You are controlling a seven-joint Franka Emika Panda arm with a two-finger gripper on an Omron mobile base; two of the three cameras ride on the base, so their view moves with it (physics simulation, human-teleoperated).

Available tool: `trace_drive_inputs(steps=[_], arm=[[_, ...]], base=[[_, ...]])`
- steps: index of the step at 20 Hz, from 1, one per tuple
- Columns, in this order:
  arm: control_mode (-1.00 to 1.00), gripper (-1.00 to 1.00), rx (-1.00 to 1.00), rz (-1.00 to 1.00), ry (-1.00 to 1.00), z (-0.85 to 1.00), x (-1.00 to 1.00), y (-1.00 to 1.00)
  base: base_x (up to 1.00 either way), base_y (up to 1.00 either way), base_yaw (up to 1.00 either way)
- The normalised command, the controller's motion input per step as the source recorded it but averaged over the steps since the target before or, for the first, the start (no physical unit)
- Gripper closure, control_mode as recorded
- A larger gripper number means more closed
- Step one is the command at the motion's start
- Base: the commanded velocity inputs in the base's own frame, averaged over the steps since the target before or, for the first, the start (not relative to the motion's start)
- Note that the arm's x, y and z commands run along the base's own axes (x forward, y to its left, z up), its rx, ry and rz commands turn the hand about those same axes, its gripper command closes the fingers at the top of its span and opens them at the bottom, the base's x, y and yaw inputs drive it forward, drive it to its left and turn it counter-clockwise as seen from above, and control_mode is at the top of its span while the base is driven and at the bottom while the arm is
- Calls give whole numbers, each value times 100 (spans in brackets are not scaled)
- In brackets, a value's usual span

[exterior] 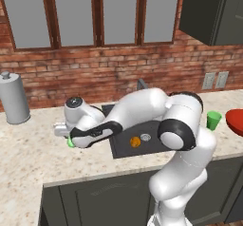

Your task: Remove the corn and orange from the sink. Then move the bowl and cup from the counter to the sink for washing.

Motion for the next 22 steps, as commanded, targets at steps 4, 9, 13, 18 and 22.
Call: trace_drive_inputs(steps=[4,9,13,18,22], arm=[[-100,-100,3,0,0,45,-22,-18],[-100,-100,1,0,1,44,-21,-24],[-100,-100,0,0,5,38,-15,-23],[-100,-100,0,0,6,33,-17,-25],[-100,-100,0,0,7,26,-16,-27]], base=[[0,0,0],[0,0,0],[0,0,0],[0,0,0],[0,0,0]])
